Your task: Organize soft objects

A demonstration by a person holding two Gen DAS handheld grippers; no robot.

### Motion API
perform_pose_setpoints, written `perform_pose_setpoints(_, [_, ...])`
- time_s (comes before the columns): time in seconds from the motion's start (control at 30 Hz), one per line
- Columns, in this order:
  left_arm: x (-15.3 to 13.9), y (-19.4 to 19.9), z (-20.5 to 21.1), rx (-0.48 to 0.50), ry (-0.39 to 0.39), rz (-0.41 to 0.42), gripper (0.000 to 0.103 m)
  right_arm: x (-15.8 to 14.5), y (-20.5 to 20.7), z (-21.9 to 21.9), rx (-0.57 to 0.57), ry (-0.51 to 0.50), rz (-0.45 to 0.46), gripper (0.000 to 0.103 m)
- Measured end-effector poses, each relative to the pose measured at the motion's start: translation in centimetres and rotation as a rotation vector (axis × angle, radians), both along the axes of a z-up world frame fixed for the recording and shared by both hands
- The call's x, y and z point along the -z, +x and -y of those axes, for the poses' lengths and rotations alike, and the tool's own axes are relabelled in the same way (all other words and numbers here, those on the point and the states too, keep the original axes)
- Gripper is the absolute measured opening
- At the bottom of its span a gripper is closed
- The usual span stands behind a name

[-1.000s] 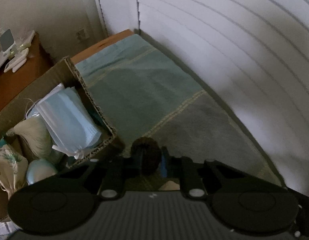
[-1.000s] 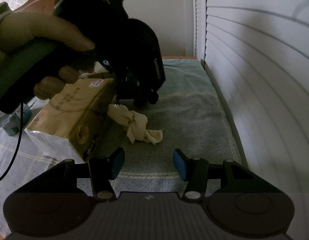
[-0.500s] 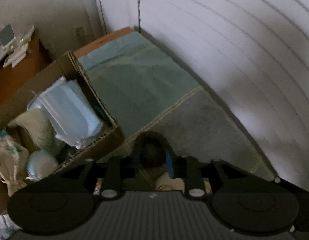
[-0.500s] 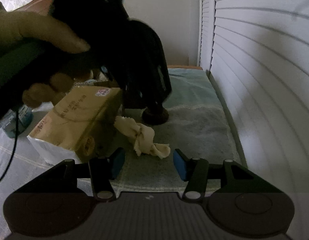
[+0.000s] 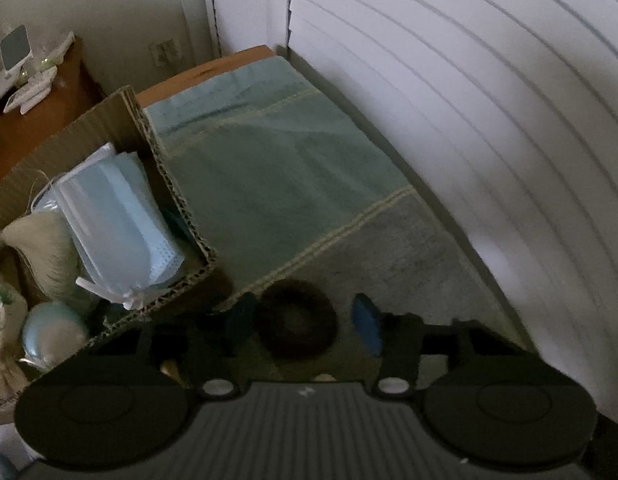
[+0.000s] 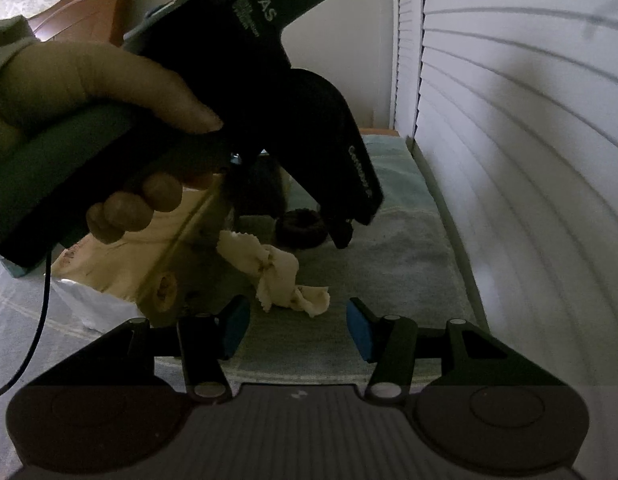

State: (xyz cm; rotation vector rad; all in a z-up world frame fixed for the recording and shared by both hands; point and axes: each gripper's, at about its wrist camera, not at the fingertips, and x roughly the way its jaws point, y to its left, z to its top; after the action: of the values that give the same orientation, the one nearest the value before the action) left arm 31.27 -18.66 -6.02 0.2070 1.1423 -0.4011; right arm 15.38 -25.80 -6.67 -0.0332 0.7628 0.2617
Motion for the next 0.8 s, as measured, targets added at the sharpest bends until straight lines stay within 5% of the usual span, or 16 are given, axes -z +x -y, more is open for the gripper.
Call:
perform_pose_setpoints(0.17, [-0.6,-0.5,-0.2,0.030,-0.010,0.015,0.027,0.3,0.2,-0.2,0.005,-0.014,-0.001,0.059])
perform_pose_setpoints(0.73, [-6.6,-4.3,-3.1,0.104,-0.113,0.085,0.027,0.9,0.7,-1.7,-0.071,-0.073,0.046,0.057])
perform_pose_setpoints(0.8, [-6.8,-4.5,-3.6,0.105,-0.112,0.086,0.027,1.0,1.1,-2.2,-0.089,-0.080,0.050,0.051])
